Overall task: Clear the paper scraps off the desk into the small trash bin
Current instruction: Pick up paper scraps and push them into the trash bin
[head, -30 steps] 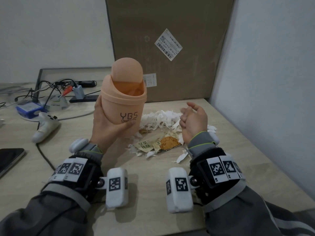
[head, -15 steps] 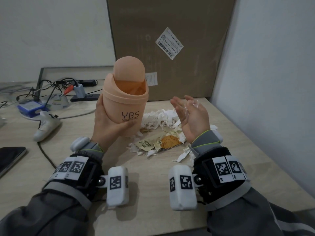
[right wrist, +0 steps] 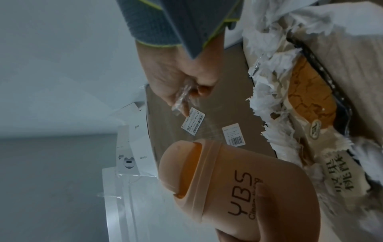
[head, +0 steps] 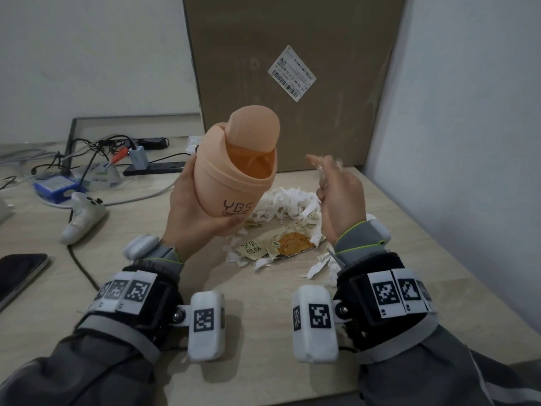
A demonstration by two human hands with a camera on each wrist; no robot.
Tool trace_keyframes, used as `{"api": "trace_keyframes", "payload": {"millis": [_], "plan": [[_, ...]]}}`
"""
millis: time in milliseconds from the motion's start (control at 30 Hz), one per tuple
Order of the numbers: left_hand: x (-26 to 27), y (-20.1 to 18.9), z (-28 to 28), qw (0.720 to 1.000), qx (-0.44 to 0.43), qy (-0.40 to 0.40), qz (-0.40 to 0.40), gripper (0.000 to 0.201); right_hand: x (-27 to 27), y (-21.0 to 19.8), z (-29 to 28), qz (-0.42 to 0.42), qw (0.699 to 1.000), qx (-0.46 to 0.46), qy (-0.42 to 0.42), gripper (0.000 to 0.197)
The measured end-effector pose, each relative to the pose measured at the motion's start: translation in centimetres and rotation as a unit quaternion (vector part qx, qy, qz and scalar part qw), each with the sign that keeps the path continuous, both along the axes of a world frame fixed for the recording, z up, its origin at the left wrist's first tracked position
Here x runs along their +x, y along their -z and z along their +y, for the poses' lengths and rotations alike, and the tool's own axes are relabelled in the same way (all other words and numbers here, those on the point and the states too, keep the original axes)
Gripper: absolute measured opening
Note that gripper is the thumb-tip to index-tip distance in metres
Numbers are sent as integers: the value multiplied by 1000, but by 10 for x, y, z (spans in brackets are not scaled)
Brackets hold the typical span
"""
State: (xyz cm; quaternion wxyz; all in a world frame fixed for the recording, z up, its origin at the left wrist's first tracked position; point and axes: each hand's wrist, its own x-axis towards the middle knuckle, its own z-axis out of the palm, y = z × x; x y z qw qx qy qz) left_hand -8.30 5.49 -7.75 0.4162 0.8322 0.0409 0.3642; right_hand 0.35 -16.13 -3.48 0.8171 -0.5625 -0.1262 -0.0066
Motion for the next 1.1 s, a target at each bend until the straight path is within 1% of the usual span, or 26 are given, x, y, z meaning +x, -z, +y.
{"api": "trace_keyframes", "payload": {"millis": [67, 100, 167, 233, 333, 433, 500, 567, 667, 733, 800, 867, 933, 1033, 1100], "plan": [[0, -2, -1, 1000, 22, -2, 5, 121, -2, -5, 1, 27, 999, 30, -19, 27], [1, -2, -1, 999, 34, -7, 12, 123, -3, -6, 1, 21, 999, 30, -26, 28], [3, 0, 3, 998, 56, -16, 28, 132, -4, -7, 2, -26, 999, -10, -32, 32], [5, 1, 6, 997, 71, -16, 40, 136, -6, -4, 5, -84, 996, -34, -24, 33], [5, 1, 3, 995, 88, -9, 46, 135, -8, -2, 7, -112, 993, -22, 3, 38], [3, 1, 0, 994, 95, -3, 46, 134, -13, -4, 8, -148, 987, -55, 33, 26], [3, 1, 0, 995, 93, 5, 46, 134, -16, -5, 8, -179, 981, -60, 41, 17], [4, 1, 0, 994, 94, 12, 46, 133, -17, -4, 9, -202, 974, -78, 63, 12], [3, 1, -1, 994, 94, 17, 44, 134, -14, -1, 12, -240, 957, -137, 93, 10], [3, 0, -3, 994, 93, 18, 45, 133, -15, 1, 15, -266, 948, -160, 73, 7], [1, -1, -5, 993, 105, 21, 42, 132, -18, 2, 15, -284, 937, -201, 36, 8], [1, -1, -6, 991, 123, 25, 39, 131, -17, 3, 16, -263, 937, -230, -11, 10], [1, 0, -6, 990, 133, 26, 36, 130, -18, 3, 16, -247, 937, -242, -48, 14], [1, 0, -8, 990, 132, 22, 37, 130, -22, 3, 18, -252, 921, -289, -76, 35], [-1, -1, -10, 991, 130, 18, 37, 131, -23, 4, 19, -208, 930, -279, -116, 32]]}}
